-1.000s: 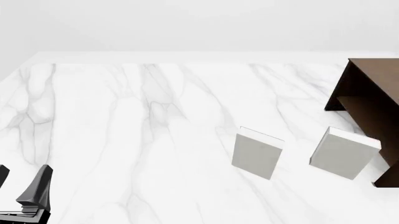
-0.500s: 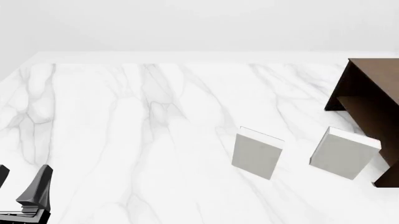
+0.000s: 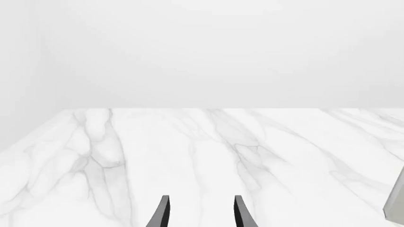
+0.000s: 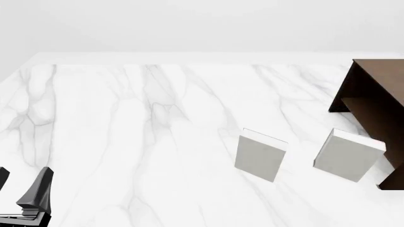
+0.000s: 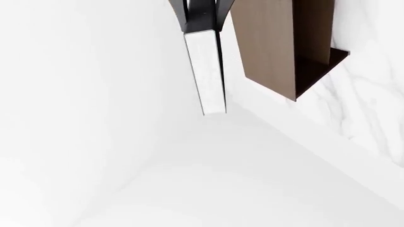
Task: Pick up the book on the left and place it on top of the shelf.
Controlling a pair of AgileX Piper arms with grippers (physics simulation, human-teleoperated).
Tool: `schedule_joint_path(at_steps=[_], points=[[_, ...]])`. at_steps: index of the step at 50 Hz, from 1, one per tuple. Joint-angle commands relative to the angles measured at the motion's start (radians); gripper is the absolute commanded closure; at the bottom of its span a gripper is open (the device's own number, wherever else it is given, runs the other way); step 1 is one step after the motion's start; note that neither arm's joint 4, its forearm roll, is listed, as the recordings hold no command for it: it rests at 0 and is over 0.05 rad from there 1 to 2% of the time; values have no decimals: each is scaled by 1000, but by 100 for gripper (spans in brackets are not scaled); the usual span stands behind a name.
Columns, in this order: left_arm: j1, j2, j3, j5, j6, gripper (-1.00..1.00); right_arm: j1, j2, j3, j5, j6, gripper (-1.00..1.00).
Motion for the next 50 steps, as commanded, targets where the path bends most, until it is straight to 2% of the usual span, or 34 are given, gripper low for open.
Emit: schedule_joint_path(at_steps=[1,21,50], points=[[0,0,0,0,0,-100,-25,38,-20,-37,16,100],[0,0,0,0,0,-100,-60,161,-39,-120,17,100],[0,0,0,0,0,-100,-107,337,-72,-234,-11,100]])
